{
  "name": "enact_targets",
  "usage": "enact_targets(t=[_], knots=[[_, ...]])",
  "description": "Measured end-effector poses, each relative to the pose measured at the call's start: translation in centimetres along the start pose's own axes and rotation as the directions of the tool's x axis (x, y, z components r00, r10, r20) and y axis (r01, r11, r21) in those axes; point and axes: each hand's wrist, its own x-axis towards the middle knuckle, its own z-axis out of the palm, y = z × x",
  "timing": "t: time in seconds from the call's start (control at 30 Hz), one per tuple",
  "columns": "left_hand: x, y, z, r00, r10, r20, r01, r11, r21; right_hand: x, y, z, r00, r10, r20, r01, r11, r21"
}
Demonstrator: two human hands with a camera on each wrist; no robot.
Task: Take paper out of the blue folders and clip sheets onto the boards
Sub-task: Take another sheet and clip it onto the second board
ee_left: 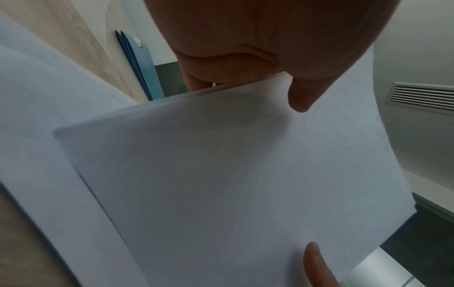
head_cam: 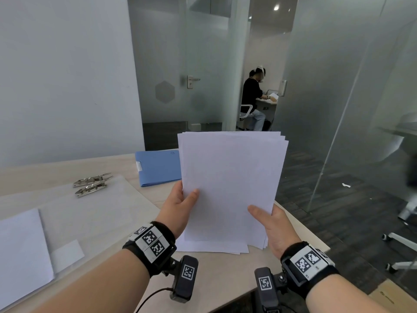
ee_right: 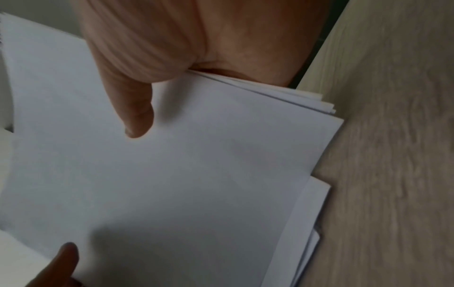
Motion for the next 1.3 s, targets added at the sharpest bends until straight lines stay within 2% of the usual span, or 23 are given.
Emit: enact_targets(t=[0.33, 0.57, 0.73, 0.87, 1.1, 1.2, 1.27, 1.3], knots=[[-0.6, 0.1, 0.8, 1.0, 0.022, -0.018, -0.021, 0.999, 0.049, 0.0, -1.1, -0.1, 0.993, -0.111, -0.032, 0.112, 0.994, 0.022], [-0.7, -0.6, 0.9, 0.997, -0.072, 0.02, 0.071, 0.997, 0.036, 0.0, -1.0, 0.2, 0.997, -0.07, -0.045, 0.071, 0.997, 0.024], [-0.7, -0.3, 0.9, 0.997, -0.07, 0.03, 0.07, 0.997, -0.018, 0.1, -1.2, 0.3, 0.997, -0.056, -0.045, 0.057, 0.998, 0.024], [-1.1, -0.9, 0.8, 0.991, -0.13, 0.004, 0.13, 0.989, 0.067, -0.2, -0.8, 0.1, 0.999, -0.025, -0.043, 0.022, 0.997, -0.076], [-1.6, -0.2, -0.9, 0.987, -0.163, -0.013, 0.164, 0.985, 0.049, -0.6, -1.5, 0.9, 1.0, -0.001, 0.009, 0.005, 0.926, -0.378], [-1.8, 0.6, -3.0, 0.985, -0.175, -0.002, 0.175, 0.983, 0.059, -0.4, -1.8, 2.2, 1.0, 0.008, 0.026, 0.003, 0.919, -0.394], [-1.7, 0.6, -5.3, 0.973, -0.231, -0.006, 0.229, 0.963, 0.144, -0.2, -1.8, 3.3, 0.999, 0.031, 0.021, -0.021, 0.93, -0.368], [-1.5, 0.4, -6.7, 0.961, -0.274, -0.046, 0.278, 0.94, 0.2, -0.2, -1.7, 4.0, 0.999, 0.04, 0.016, -0.032, 0.934, -0.355]])
